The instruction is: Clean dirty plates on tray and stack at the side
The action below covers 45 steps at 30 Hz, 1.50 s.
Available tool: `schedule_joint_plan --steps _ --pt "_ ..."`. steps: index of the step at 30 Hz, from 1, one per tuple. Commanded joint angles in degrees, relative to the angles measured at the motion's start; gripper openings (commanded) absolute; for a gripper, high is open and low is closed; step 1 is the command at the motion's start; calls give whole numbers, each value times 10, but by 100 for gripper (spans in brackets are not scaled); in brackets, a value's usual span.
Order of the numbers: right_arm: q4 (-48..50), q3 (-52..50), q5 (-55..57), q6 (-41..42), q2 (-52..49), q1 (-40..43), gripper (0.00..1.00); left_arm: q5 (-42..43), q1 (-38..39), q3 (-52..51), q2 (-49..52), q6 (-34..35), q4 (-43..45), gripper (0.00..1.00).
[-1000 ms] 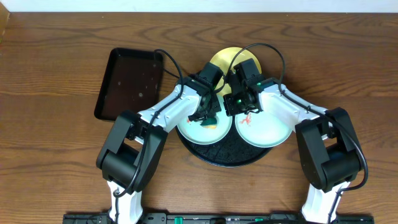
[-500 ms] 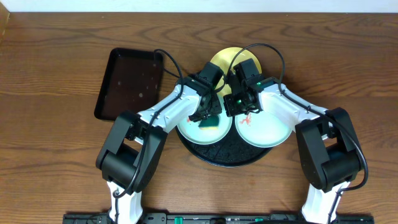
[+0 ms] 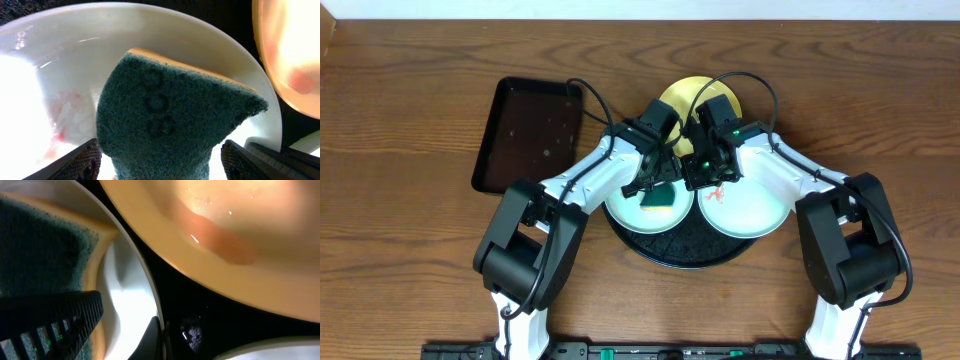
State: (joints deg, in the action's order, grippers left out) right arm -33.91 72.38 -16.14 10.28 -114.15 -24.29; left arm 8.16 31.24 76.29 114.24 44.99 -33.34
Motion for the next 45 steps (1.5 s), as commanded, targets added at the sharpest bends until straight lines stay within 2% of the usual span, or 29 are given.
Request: schedule_joint_plan --steps 1,15,19,29,38,45 --pt "-17 -5 9 -6 -4 -6 1 -12 -1 -3 5 -1 -3 78" --pt "-17 -5 9 -9 -4 -6 1 -13 -1 -3 5 -1 -2 79" --pt "-17 -5 9 -9 -4 -6 1 -14 -1 -3 -1 -38 -2 78" --pt "-17 -5 9 -9 -4 -6 1 -13 -1 -2 -76 -66 -8 78" --pt "-17 -5 9 -9 -4 -6 1 -11 20 -3 -56 -66 -33 75" --pt "-17 -5 9 -9 -4 -6 1 -46 22 -4 -28 -65 -35 71"
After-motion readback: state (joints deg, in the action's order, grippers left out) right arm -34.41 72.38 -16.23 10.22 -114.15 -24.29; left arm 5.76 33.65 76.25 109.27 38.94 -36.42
